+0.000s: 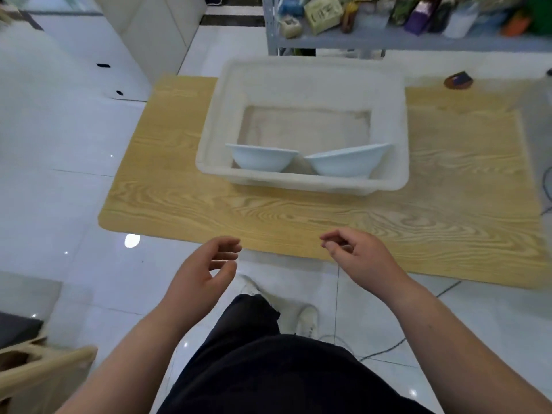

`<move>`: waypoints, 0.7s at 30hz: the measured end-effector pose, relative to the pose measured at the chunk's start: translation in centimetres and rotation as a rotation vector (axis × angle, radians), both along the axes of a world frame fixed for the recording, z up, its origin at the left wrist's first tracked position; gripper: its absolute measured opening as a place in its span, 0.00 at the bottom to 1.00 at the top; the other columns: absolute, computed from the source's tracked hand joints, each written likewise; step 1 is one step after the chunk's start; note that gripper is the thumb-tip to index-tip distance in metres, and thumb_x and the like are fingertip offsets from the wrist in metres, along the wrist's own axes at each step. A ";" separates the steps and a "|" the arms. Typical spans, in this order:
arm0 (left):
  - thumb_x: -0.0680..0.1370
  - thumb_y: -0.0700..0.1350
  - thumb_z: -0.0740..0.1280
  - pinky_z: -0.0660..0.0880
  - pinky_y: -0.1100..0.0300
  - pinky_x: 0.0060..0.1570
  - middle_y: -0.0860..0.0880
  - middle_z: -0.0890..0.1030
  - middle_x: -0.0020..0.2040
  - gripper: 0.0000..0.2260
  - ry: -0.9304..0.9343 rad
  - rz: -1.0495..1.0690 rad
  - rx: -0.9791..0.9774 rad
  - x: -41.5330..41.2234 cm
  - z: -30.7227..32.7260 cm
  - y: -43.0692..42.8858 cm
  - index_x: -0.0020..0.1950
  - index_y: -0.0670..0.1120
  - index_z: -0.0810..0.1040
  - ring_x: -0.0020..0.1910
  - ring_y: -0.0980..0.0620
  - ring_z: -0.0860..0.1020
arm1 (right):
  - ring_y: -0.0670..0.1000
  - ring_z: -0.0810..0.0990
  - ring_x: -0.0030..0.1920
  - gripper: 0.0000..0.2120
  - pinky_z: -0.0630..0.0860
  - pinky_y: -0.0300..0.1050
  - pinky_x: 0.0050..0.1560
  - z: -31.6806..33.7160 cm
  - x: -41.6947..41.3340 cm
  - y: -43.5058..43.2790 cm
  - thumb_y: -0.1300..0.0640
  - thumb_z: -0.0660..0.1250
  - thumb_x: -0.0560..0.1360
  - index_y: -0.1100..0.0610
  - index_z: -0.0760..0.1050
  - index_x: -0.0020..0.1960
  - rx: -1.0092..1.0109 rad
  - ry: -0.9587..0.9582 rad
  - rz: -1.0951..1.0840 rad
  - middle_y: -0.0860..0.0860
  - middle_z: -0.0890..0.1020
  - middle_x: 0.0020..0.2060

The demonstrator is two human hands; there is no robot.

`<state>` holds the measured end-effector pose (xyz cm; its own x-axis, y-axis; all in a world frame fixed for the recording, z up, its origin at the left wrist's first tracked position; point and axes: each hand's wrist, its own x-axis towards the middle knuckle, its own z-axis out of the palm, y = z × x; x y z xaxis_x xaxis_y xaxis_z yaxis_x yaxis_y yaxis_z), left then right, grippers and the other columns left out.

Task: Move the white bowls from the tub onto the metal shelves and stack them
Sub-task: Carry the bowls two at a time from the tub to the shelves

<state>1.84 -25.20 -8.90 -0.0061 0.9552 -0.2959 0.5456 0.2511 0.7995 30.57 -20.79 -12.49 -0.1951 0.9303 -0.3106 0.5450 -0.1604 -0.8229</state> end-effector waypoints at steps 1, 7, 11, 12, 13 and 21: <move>0.78 0.38 0.65 0.72 0.71 0.52 0.64 0.80 0.55 0.17 0.004 -0.008 0.007 0.0 0.0 1.3 0.60 0.58 0.76 0.56 0.61 0.79 | 0.40 0.81 0.49 0.07 0.79 0.44 0.52 -0.1 0.3 1.1 0.57 0.66 0.78 0.46 0.80 0.52 0.037 -0.010 -0.013 0.41 0.83 0.46; 0.78 0.41 0.67 0.71 0.66 0.57 0.64 0.79 0.56 0.17 0.092 -0.112 0.127 0.0 -0.7 12.6 0.64 0.56 0.74 0.56 0.66 0.75 | 0.42 0.75 0.56 0.11 0.70 0.37 0.58 0.3 1.8 9.4 0.59 0.66 0.77 0.52 0.77 0.59 0.397 -0.292 -0.066 0.44 0.79 0.52; 0.77 0.42 0.68 0.66 0.61 0.62 0.55 0.76 0.63 0.21 0.313 -0.304 0.274 0.6 -2.1 21.0 0.69 0.50 0.71 0.62 0.56 0.71 | 0.54 0.70 0.67 0.20 0.64 0.45 0.69 -0.5 3.3 15.5 0.60 0.68 0.74 0.55 0.74 0.66 0.399 -0.609 0.073 0.51 0.77 0.61; 0.76 0.42 0.68 0.66 0.58 0.64 0.51 0.75 0.64 0.22 0.368 -0.372 0.281 0.7 -2.7 22.9 0.71 0.49 0.70 0.64 0.51 0.70 | 0.55 0.69 0.69 0.22 0.63 0.48 0.71 -0.6 3.6 16.9 0.59 0.68 0.74 0.55 0.73 0.68 0.352 -0.680 0.131 0.52 0.76 0.63; 0.76 0.43 0.67 0.65 0.56 0.65 0.49 0.75 0.66 0.23 0.429 -0.441 0.261 1.0 -3.3 24.6 0.72 0.48 0.70 0.66 0.48 0.70 | 0.56 0.67 0.71 0.23 0.62 0.50 0.72 -0.6 3.8 18.1 0.58 0.68 0.74 0.54 0.72 0.69 0.277 -0.747 0.189 0.52 0.75 0.65; 0.80 0.43 0.60 0.72 0.52 0.58 0.48 0.77 0.65 0.19 0.863 -0.851 -0.119 3.0 -5.9 30.5 0.71 0.54 0.71 0.63 0.46 0.75 | 0.54 0.77 0.46 0.06 0.75 0.48 0.44 -1.1 4.5 21.4 0.58 0.60 0.75 0.49 0.75 0.46 0.005 -0.891 0.362 0.47 0.80 0.42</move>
